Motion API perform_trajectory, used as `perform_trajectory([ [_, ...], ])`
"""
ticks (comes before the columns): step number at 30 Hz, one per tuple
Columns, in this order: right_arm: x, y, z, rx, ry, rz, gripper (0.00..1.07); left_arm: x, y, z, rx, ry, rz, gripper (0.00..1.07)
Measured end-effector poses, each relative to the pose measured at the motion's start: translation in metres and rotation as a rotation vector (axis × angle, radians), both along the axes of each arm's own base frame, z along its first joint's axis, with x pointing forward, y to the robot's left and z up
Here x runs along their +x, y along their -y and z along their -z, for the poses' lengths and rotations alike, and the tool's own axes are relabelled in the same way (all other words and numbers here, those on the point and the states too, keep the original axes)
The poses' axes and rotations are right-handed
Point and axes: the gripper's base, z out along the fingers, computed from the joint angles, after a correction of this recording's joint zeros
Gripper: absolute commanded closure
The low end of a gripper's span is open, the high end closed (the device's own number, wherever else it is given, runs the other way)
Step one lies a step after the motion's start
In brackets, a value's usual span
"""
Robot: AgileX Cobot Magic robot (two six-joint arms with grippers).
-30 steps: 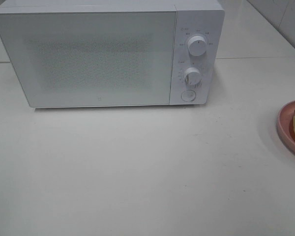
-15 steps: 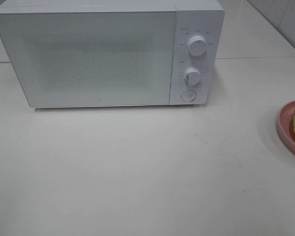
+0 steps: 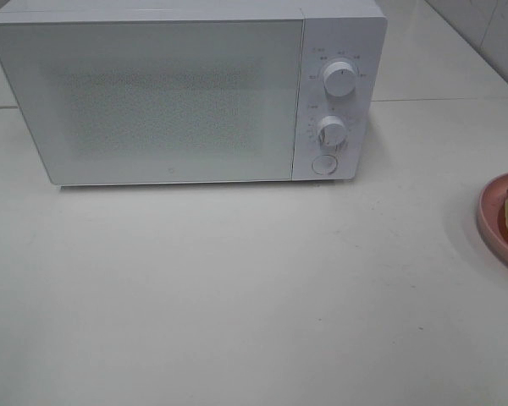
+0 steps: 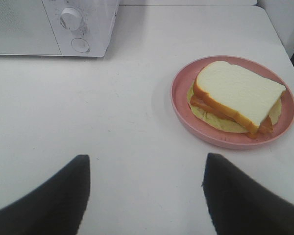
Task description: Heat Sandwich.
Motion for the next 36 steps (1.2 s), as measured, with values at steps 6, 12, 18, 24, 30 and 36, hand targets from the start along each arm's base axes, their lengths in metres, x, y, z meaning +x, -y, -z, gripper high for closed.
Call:
perform_trajectory([
  [6,0.0,0.0,0.0,0.0,0.0,0.0,0.43,0.0,0.0001,0.0,-0.001,0.0,0.001,0.3],
  [12,0.0,0.0,0.0,0.0,0.0,0.0,0.43,0.0,0.0001,0.0,-0.001,0.0,0.001,0.3],
  [18,0.0,0.0,0.0,0.0,0.0,0.0,0.43,0.0,0.0001,0.0,-0.001,0.0,0.001,0.3],
  [24,0.0,0.0,0.0,0.0,0.0,0.0,0.43,0.0,0.0001,0.0,-0.001,0.0,0.001,0.3],
  [30,0.0,0.0,0.0,0.0,0.0,0.0,0.43,0.0,0.0001,0.0,-0.001,0.0,0.001,0.3],
  [36,0.0,0.0,0.0,0.0,0.0,0.0,0.43,0.0,0.0001,0.0,-0.001,0.0,0.001,0.3],
])
